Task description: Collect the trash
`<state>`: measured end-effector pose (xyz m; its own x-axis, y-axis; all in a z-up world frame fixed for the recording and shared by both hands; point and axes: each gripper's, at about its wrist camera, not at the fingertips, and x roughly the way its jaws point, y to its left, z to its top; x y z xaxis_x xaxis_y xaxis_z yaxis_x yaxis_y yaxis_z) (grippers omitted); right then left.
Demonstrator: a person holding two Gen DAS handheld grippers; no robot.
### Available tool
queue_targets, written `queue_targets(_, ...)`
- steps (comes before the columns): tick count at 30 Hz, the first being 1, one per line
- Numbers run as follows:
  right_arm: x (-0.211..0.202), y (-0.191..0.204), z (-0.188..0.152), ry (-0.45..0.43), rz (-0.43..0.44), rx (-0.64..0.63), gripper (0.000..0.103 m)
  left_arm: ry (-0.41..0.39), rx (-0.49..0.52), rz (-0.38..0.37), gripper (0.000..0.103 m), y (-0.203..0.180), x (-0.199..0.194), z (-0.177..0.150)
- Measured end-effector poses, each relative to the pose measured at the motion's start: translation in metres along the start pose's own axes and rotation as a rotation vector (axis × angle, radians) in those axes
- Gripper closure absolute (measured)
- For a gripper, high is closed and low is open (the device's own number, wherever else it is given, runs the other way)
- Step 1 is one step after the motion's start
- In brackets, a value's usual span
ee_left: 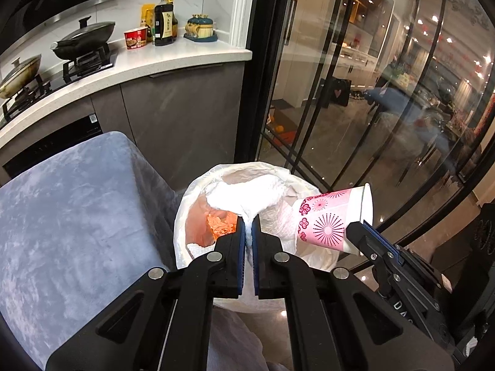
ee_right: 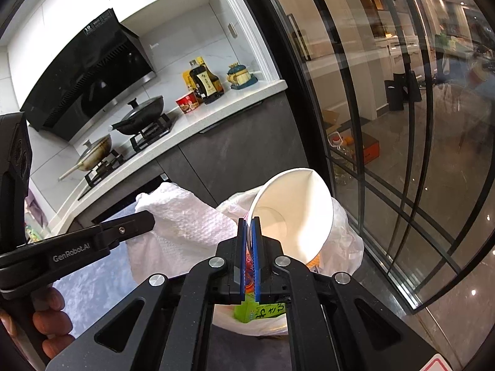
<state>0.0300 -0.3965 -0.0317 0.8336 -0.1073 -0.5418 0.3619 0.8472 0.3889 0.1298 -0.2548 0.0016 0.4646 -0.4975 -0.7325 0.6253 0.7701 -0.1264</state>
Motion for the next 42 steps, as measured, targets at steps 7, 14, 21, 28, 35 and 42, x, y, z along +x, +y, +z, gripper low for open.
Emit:
queue_targets(7, 0.018, -0.006, -0.003, 0.022, -0.017, -0.001, 0.096, 0.017, -0.013, 0.015, 0.099, 0.003, 0.019, 0.001)
queue_targets(14, 0.023, -0.005, -0.003, 0.015, -0.03, -0.001, 0.076, -0.006, -0.036, 0.04, 0.054, 0.008, 0.022, 0.003)
queue_targets(21, 0.019, 0.002, -0.005, -0.001, -0.055, -0.018, 0.05, -0.02, -0.061, 0.047, 0.046, 0.018, 0.016, 0.004)
queue_targets(28, 0.01, 0.013, -0.007, -0.018, -0.069, -0.041, 0.034, -0.044, -0.08, 0.069, 0.041, 0.031, -0.004, -0.001)
queue_targets(35, -0.01, 0.032, -0.013, -0.031, -0.082, -0.081, 0.02, -0.075, -0.098, 0.118, 0.027, 0.048, -0.035, -0.015)
queue_targets(42, -0.03, 0.048, -0.022, -0.015, -0.096, -0.106, 0.019, -0.089, -0.111, 0.17, 0.021, 0.061, -0.064, -0.033)
